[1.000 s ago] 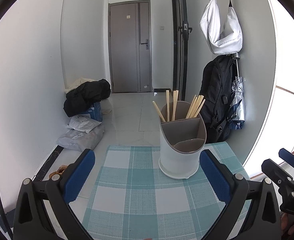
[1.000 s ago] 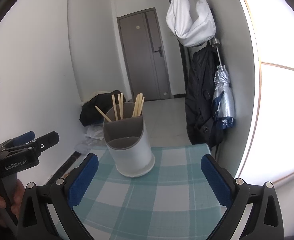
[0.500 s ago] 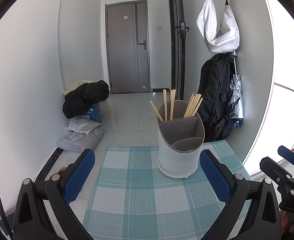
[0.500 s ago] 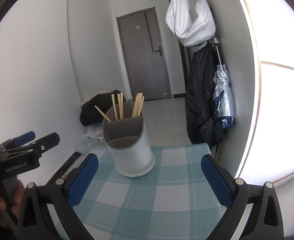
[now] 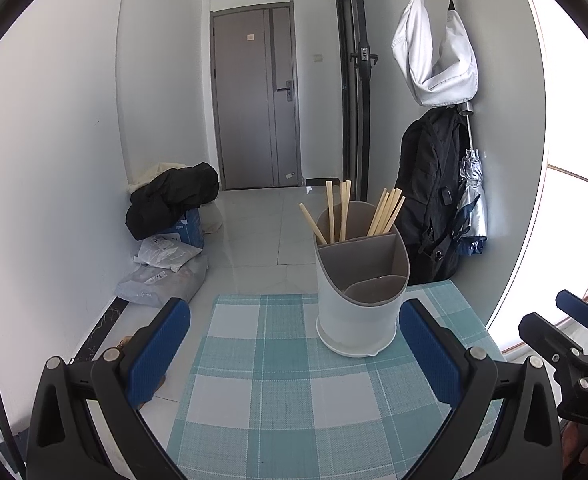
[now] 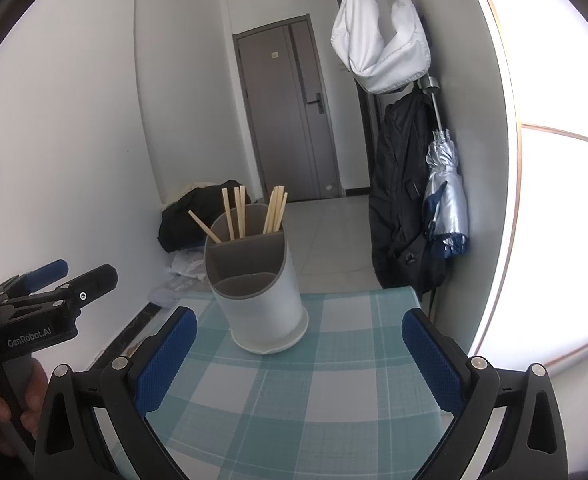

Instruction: Organize utensils

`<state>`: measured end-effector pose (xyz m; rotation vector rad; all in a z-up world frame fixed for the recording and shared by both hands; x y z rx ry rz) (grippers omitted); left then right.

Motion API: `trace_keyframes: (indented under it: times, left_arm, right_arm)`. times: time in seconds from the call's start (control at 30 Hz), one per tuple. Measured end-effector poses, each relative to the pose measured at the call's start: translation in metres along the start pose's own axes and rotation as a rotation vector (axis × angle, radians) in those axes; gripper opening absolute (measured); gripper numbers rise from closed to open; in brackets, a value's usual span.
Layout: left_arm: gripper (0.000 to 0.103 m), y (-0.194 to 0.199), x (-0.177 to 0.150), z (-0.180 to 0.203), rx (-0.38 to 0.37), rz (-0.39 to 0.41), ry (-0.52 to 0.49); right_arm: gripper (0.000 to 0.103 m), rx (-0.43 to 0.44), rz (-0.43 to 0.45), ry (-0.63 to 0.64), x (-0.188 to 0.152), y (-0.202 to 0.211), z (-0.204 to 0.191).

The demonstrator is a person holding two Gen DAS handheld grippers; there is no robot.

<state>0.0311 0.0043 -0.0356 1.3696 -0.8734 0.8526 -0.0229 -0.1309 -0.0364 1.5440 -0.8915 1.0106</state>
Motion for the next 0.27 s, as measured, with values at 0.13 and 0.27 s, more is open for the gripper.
trace_keyframes:
  times: [0.13, 0.27]
  left_arm:
    - [0.102, -0.0007, -0.0004, 0.0003, 0.001, -0.004, 0.003]
    - [0.102, 0.0004, -0.0001, 0.0006, 0.012, 0.003, 0.000]
  right_arm:
    - [0.103, 0.000, -0.001, 0.003, -0.0004, -0.0004, 0.0002]
    - [0.103, 0.002, -0.002, 0.001, -0.0008, -0.0009, 0.0001]
Point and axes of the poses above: each gripper's, at about its wrist camera, not at the fingertips, and y roughly against the way its jaws point, z to its right, x to its top, the point moved 8 cm from there along -y, roughly the way its jaws point, and after that the axes turned 2 degrees about y, right-handed, at the moved point
